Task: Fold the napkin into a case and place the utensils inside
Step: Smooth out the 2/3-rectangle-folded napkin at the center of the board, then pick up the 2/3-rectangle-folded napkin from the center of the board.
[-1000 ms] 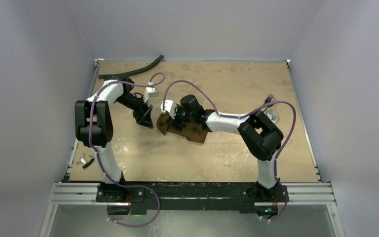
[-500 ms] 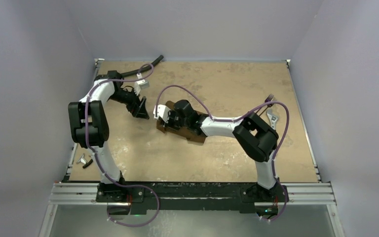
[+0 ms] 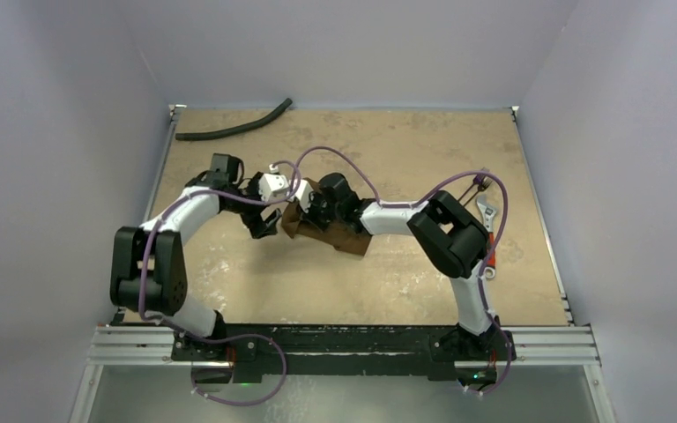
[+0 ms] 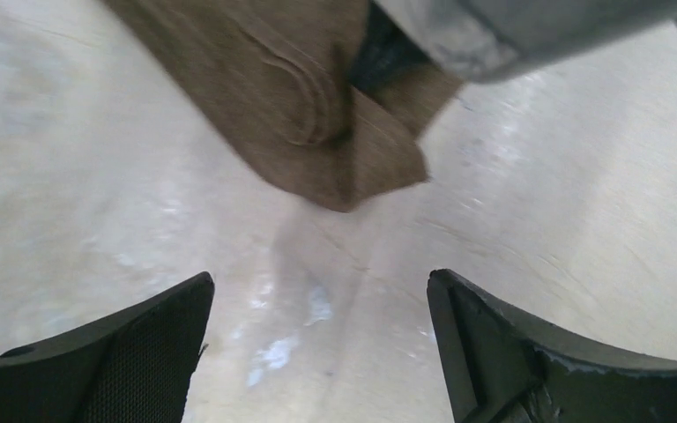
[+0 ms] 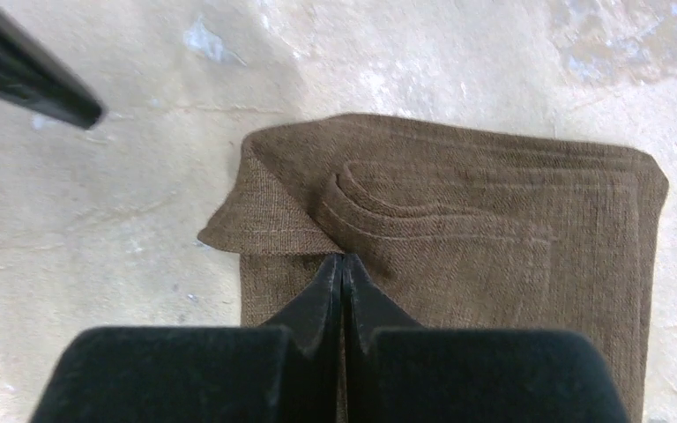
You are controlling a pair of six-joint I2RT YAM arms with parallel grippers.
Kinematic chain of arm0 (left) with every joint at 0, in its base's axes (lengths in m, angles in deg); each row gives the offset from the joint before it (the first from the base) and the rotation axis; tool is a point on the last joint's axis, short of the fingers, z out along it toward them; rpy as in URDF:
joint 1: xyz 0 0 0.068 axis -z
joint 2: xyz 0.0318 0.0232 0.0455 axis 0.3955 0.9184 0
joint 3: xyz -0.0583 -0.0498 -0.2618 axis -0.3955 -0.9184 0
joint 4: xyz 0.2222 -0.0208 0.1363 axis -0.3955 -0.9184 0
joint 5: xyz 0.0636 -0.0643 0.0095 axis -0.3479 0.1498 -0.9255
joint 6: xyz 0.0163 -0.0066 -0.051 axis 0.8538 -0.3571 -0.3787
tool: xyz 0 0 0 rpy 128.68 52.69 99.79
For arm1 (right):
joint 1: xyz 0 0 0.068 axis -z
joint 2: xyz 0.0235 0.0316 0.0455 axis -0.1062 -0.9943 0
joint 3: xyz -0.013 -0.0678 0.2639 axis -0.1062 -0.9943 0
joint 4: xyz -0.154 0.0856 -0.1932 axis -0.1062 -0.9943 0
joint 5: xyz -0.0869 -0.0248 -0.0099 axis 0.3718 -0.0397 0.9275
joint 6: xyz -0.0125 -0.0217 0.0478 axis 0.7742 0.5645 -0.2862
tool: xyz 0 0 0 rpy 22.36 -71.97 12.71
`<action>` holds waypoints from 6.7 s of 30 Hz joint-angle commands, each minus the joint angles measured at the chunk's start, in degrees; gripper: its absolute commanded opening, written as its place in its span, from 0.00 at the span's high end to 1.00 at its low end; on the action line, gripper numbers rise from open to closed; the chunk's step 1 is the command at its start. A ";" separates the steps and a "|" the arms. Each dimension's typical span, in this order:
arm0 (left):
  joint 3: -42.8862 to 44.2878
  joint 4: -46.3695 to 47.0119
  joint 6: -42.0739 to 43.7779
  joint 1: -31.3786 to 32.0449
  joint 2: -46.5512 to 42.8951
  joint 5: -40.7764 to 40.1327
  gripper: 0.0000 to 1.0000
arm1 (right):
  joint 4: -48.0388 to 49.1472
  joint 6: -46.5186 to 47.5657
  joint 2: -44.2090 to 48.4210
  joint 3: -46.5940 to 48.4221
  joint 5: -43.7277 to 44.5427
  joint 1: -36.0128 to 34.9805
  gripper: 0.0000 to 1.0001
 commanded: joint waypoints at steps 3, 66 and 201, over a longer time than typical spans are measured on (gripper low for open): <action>-8.13 19.23 -4.98 2.91 -8.48 -4.09 0.10 | 2.82 -9.63 1.30 1.98 -2.17 3.44 1.00; -7.74 27.82 -4.42 21.71 -3.18 -32.43 0.73 | 7.83 -31.80 -6.98 1.92 -25.28 13.57 1.00; 20.13 3.14 -18.82 -4.07 10.79 1.76 0.38 | 4.48 1.66 14.55 -5.00 -6.93 5.99 0.48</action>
